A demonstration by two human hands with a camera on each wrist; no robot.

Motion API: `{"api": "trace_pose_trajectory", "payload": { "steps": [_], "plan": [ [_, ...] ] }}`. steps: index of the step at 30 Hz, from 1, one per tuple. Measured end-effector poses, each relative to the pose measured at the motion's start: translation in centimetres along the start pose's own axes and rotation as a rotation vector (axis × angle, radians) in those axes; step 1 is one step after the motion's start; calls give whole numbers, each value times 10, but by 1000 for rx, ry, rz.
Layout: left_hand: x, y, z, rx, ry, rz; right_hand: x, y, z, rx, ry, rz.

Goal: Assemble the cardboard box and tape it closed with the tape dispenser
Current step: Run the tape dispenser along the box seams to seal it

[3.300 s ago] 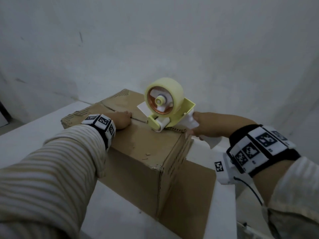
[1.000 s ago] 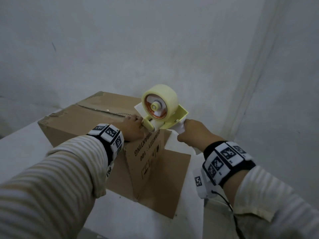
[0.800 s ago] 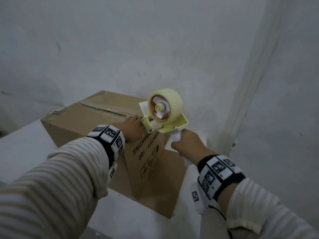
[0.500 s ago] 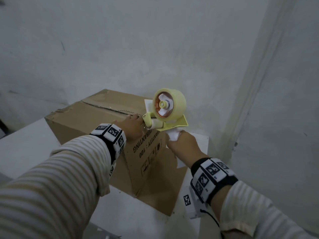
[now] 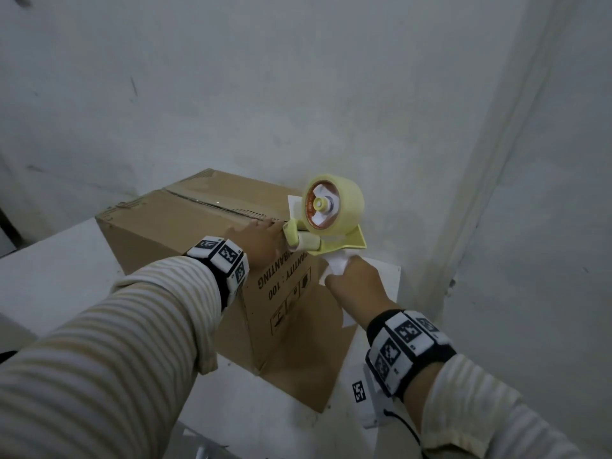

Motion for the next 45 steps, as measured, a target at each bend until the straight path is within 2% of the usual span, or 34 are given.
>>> {"api": "trace_pose_trajectory", "payload": {
  "steps": [4, 9, 13, 15, 18, 20, 21, 24, 27, 29, 32, 36, 41, 45],
  "plan": [
    [3, 0, -1, -3, -6, -2, 4, 12, 10, -10, -50, 76],
    [1, 5, 5, 62, 11, -57, -8, 7, 0, 73, 38, -94],
    [-10, 12, 9, 53, -128, -44, -16, -11, -12, 44, 111, -241],
    [-23, 15, 17, 38, -189, 44, -22, -26, -14, 19, 119, -298],
    [-46, 14, 22, -21, -134, 308, -32, -47, -21, -35, 118, -343],
    [-58, 7, 19, -150, -109, 692, -39, -63, -26, -74, 128, -348],
    [-64, 2, 17, -200, -139, 926, -42, -72, -27, -93, 131, -347],
    [-81, -8, 9, -213, -322, 1479, -50, -93, -33, -125, 148, -322],
    [-100, -18, -3, -175, -399, 1736, -53, -109, -42, -152, 183, -274],
    [-110, -25, -19, -124, -386, 1834, -50, -119, -50, -157, 206, -247],
    [-119, -33, -45, -41, -391, 1854, -38, -133, -70, -157, 237, -190],
    [-124, -55, -91, -14, -435, 1815, -16, -148, -102, -117, 276, -118],
    [-123, -84, -151, 65, -610, 1710, 11, -167, -138, 2, 351, -124],
    [-122, -87, -176, 166, -714, 1594, 19, -177, -145, 92, 392, -102]
  ]
}}
Point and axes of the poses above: each hand's wrist, its own z-axis away from the middle knuckle, its own x-axis out of the palm, y = z × x, the point moved 2 cm from there along -z, towards the middle knuckle, and after that the axes turned 7 degrees about -x, right-handed, at the moved point
